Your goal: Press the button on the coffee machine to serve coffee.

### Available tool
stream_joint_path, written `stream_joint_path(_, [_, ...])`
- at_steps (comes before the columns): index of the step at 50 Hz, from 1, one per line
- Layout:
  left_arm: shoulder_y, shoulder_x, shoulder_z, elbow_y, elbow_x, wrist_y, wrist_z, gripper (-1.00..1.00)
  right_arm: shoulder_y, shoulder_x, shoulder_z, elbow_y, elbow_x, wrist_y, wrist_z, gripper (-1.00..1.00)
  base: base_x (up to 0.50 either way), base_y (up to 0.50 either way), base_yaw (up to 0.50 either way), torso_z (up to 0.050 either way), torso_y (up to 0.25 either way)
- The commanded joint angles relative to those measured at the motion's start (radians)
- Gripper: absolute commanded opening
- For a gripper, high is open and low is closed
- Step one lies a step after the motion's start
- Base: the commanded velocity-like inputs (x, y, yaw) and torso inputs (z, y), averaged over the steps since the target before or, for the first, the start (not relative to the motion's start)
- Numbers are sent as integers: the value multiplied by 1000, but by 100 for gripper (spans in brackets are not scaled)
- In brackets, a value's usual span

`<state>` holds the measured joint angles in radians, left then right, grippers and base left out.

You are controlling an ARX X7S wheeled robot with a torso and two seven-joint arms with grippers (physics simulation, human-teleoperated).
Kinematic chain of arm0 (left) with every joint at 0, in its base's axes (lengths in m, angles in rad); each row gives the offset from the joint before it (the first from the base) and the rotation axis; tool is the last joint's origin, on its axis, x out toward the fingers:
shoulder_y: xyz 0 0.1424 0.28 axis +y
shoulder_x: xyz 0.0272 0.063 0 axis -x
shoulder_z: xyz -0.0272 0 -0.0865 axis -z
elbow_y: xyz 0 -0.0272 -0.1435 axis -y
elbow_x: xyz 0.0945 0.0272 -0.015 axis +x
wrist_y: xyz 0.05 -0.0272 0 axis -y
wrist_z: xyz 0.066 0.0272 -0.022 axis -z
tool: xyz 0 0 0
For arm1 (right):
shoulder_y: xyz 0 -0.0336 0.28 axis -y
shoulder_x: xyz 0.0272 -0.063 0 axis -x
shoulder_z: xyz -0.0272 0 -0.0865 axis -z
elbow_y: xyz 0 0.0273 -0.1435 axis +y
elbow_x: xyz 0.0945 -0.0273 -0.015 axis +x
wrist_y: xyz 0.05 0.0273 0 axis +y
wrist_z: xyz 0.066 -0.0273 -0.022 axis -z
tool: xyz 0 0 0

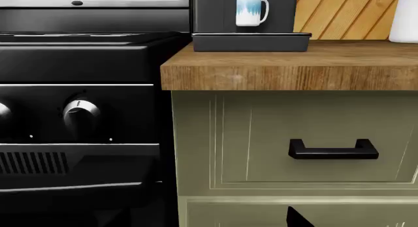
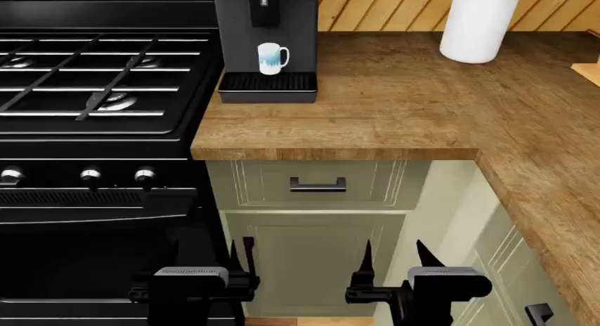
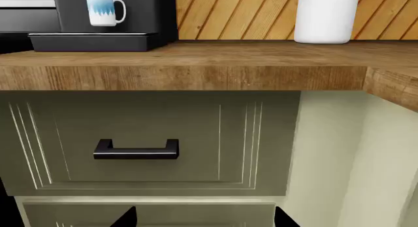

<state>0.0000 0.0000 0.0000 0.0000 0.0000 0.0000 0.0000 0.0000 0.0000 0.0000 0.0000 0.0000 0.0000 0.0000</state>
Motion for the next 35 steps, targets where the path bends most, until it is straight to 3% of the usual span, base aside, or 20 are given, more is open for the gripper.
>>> stream_joint_path(1, [-1, -14, 16, 1, -21, -4, -20, 100, 0, 16, -17, 2, 20, 3, 18, 100, 0, 0, 0, 0, 0])
stream_joint_path(26, [-11, -66, 101, -8, -45, -9, -84, 100, -5, 70, -75, -11, 41, 5, 104, 100, 0, 0, 0, 0, 0])
stream_joint_path(35, [-11, -76, 111, -6, -59, -8, -99, 100, -5, 81, -85, -15, 48, 3, 117, 100, 71, 249, 0, 0, 0])
